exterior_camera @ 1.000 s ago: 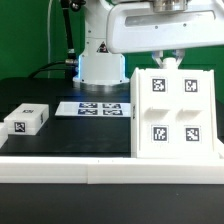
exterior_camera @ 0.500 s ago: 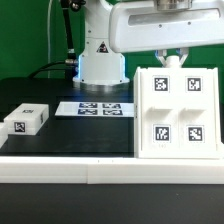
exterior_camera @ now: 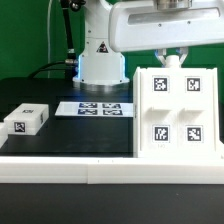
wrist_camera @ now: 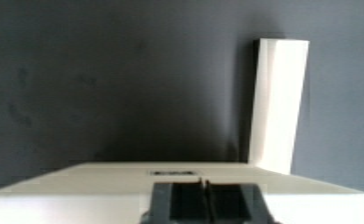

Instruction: Assemble cabinet

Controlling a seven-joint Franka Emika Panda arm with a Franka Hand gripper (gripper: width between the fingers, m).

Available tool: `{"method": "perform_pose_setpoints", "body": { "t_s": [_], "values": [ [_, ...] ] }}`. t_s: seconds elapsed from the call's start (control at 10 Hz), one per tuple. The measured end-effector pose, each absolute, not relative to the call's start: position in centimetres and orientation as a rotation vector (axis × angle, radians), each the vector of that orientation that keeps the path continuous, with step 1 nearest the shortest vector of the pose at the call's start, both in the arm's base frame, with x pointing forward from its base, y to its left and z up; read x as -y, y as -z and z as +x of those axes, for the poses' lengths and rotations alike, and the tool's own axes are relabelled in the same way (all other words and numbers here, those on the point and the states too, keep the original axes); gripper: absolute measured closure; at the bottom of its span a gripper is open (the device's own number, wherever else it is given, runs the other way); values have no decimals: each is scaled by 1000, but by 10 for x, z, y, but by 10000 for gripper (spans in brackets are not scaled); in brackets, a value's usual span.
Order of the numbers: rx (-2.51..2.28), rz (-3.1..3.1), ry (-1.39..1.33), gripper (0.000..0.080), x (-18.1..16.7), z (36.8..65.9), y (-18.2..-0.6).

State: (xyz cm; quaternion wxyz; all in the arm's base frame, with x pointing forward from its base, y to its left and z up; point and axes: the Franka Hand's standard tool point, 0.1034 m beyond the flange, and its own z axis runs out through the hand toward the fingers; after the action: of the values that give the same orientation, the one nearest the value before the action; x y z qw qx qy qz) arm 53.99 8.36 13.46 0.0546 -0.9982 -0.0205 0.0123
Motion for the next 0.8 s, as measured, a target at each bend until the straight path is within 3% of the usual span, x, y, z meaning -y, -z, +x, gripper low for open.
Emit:
{"method": "perform_pose_setpoints", "body": {
  "t_s": [0.5, 0.7, 0.8],
  "values": [
    [63, -3028, -50, 797, -84, 544, -139],
    [63, -3029, -51, 538, -84, 544, -139],
    [63, -3029, -52, 538, -84, 544, -138]
  ]
}}
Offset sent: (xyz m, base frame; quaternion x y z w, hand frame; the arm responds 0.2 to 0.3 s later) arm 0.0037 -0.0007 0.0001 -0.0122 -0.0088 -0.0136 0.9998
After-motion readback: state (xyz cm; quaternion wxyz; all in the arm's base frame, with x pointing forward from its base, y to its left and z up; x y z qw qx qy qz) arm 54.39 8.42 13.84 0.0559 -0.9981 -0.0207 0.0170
